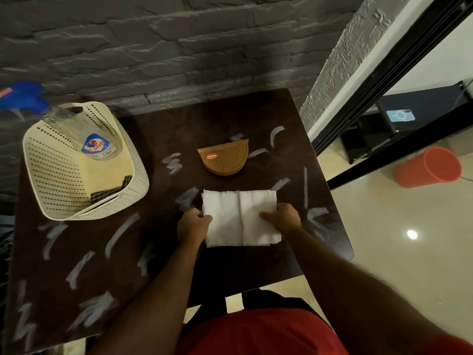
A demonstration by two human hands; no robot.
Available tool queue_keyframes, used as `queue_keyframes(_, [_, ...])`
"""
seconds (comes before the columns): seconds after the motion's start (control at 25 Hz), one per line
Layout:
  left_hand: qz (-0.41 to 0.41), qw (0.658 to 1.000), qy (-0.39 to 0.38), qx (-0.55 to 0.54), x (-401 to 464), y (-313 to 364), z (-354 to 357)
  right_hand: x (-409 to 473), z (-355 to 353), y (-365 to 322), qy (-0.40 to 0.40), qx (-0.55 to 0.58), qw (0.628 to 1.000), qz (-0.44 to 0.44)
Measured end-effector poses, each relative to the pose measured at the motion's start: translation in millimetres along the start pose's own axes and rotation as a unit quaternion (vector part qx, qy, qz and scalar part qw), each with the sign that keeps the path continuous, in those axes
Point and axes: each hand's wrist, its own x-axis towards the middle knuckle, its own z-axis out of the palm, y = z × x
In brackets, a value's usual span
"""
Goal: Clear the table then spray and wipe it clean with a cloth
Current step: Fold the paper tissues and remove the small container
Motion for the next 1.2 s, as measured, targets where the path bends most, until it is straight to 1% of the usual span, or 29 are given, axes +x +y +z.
queue_keyframes(0.04, [-0.002,1.0,-0.001,-0.02,-1,1,-1,-5,-1,-2,0.031,-0.067,0.997,-0.009])
queue_keyframes(0.08, [-0.003,0.999,-0.004,-0.043,-1,0,-1,-9,-1,-3,0.079,-0.132,0.988,-0.024])
queue_keyframes(0.12, [-0.001,0.998,-0.009,-0.065,0,-1,0,-12,0,-4,0.128,-0.173,0.975,-0.048])
queue_keyframes(0.16, [0.001,0.996,-0.013,-0.084,1,-3,0,-14,1,-6,0.156,-0.188,0.966,-0.083])
queue_keyframes(0.2, [0.006,0.995,-0.013,-0.096,0,-4,0,-16,4,-10,0.148,-0.188,0.963,-0.123])
queue_keyframes(0.28, [0.017,0.995,-0.012,-0.097,-1,-6,0,-20,14,-20,0.052,-0.158,0.97,-0.178])
queue_keyframes(0.32, [0.022,0.995,-0.014,-0.092,-1,-6,0,-22,21,-25,0.008,-0.125,0.976,-0.176])
queue_keyframes(0.36, [0.027,0.996,-0.016,-0.087,-2,-6,0,-22,28,-29,-0.016,-0.085,0.983,-0.163])
queue_keyframes(0.44, [0.036,0.996,-0.017,-0.076,-7,-2,-1,-21,39,-35,-0.033,-0.027,0.993,-0.114])
queue_keyframes(0.52, [0.049,0.996,-0.006,-0.073,-12,2,-1,-14,44,-37,-0.045,-0.033,0.994,-0.092])
queue_keyframes(0.6, [0.088,0.994,0.001,-0.071,-20,7,1,-7,42,-39,-0.076,-0.019,0.995,-0.069])
queue_keyframes(0.72, [0.16,0.986,0.008,-0.039,-32,18,11,-14,28,-42,-0.133,0.075,0.988,-0.027])
queue_keyframes(0.88, [0.237,0.969,0.035,0.059,-51,43,28,-24,13,-33,-0.149,0.211,0.966,0.027])
queue_keyframes(1.0, [0.269,0.955,0.014,0.121,-62,59,43,-22,5,-21,-0.149,0.271,0.949,0.053])
queue_keyframes(1.12, [0.277,0.951,-0.021,0.137,-67,72,57,-16,-1,-14,-0.152,0.272,0.95,0.038])
queue_keyframes(1.2, [0.276,0.948,-0.079,0.137,-65,77,64,-9,-3,-11,-0.122,0.246,0.961,0.033])
